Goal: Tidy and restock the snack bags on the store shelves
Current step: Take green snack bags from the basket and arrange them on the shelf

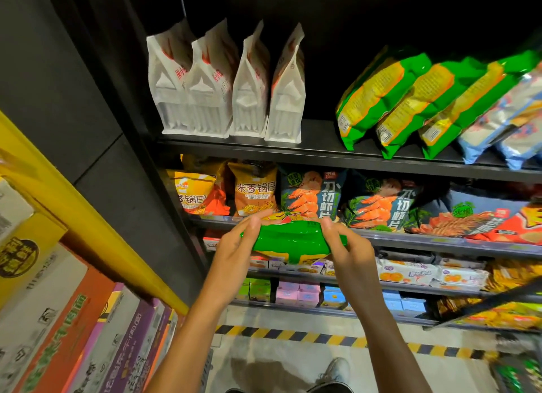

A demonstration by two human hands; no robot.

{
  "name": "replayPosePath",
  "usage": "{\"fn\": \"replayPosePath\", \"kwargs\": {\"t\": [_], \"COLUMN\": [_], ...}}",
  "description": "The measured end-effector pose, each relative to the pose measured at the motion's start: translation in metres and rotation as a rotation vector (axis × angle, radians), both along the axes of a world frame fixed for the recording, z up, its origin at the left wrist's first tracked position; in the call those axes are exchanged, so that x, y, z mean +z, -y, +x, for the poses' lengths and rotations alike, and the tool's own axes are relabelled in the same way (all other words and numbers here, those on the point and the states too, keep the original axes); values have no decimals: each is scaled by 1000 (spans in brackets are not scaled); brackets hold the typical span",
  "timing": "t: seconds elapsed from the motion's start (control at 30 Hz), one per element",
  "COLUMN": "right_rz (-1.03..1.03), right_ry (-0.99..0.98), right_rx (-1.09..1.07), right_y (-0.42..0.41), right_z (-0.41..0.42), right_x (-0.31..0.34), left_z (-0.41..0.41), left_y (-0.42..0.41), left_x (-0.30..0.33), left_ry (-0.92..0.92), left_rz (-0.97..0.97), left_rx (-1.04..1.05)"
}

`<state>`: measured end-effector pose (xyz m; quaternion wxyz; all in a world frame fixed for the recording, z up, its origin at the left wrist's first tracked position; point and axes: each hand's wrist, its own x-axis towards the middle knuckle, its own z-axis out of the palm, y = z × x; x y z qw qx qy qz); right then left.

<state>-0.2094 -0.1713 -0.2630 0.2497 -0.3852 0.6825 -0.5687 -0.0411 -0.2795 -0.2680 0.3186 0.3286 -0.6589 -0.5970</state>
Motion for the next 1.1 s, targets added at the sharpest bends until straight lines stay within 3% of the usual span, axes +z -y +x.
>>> {"fn": "replayPosePath", "kwargs": {"t": [0.13, 0.27, 0.4, 0.5, 0.6, 0.7, 0.83, 0.97, 1.1], "right_rz": [19, -25, -55, 31, 86, -14, -90, -146, -193], "right_ry": [126, 109, 227, 348, 268, 225, 125, 86, 115], "right_rx": [76, 183, 243, 292, 274, 252, 225, 270, 285], "right_y": [3, 5, 6, 10, 8, 4, 1, 1, 2], "right_z": [-10, -10, -12, -16, -17, -17, -13, -13, -20], "right_x": [-5, -6, -5, -1, 3, -1, -1, 3, 13], "left_z": [1, 5, 10, 11, 15, 16, 13, 9, -7], "left_y": [5, 9, 13, 7, 5, 0, -4, 10, 20], "left_x": [-1, -1, -6, -6, -7, -2, 3, 5, 16], "left_ry": [-52, -102, -120, -72, -103, -146, -287, -220, -172], "left_rz": [38, 27, -66, -280, -322, -354, -70, 249, 295], "left_rx": [-16, -23, -71, -69, -109, -90, -17, -85, -120]}}
